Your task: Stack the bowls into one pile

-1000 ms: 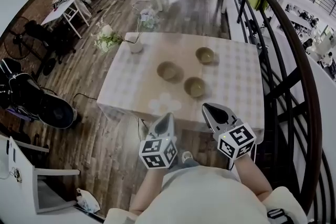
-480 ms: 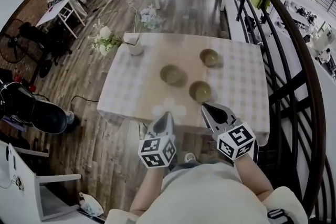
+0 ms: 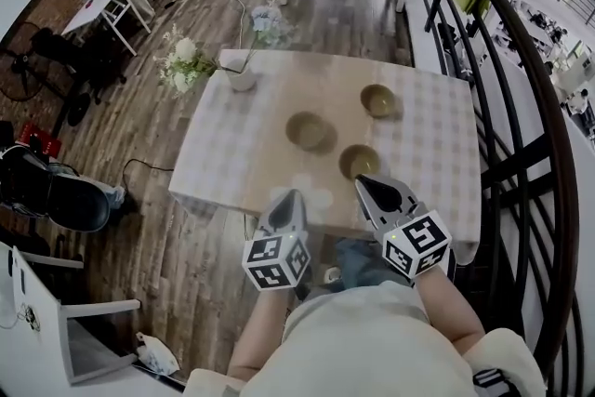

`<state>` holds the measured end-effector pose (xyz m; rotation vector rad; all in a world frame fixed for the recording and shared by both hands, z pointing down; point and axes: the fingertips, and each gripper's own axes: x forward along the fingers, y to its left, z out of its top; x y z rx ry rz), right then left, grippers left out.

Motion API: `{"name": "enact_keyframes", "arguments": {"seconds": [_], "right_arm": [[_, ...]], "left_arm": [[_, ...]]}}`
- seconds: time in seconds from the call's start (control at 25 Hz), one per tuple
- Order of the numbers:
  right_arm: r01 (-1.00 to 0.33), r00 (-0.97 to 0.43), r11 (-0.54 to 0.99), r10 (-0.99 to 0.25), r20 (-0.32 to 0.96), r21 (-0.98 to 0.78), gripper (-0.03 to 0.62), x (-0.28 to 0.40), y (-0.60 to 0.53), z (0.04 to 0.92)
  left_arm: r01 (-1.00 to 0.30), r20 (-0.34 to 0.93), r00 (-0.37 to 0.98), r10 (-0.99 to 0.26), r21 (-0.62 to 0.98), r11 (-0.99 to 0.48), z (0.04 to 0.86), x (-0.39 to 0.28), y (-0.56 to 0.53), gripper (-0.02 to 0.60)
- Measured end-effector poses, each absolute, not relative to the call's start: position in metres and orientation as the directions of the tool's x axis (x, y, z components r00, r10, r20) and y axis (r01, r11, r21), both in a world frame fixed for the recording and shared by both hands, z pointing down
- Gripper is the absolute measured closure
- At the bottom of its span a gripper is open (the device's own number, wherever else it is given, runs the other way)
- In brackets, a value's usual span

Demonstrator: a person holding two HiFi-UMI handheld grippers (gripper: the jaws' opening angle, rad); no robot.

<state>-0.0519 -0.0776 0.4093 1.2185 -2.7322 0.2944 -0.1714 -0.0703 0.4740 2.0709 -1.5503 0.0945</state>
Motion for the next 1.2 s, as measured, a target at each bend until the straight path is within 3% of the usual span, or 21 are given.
{"name": "enact_keyframes", "arguments": {"seconds": [0.52,1.2], "right_arm": [[-0.703,-0.703,0.705,-0.669,0.241,-0.095,0.594,-0.066,-0.178,0.429],[-0.649,-0.711,0.758,-0.570,0.411,-0.070,0.594,-0.092,-0.278,0.502]], "left_arm": [[-0.925,0.410,0.276,-0.870,0.359,-0.125,0.491,-0.183,-0.155,0.577],[-0.938,0.503,0.230,-0.833,0.342,-0.053,0.545,-0.199,-0.229,0.577]]}}
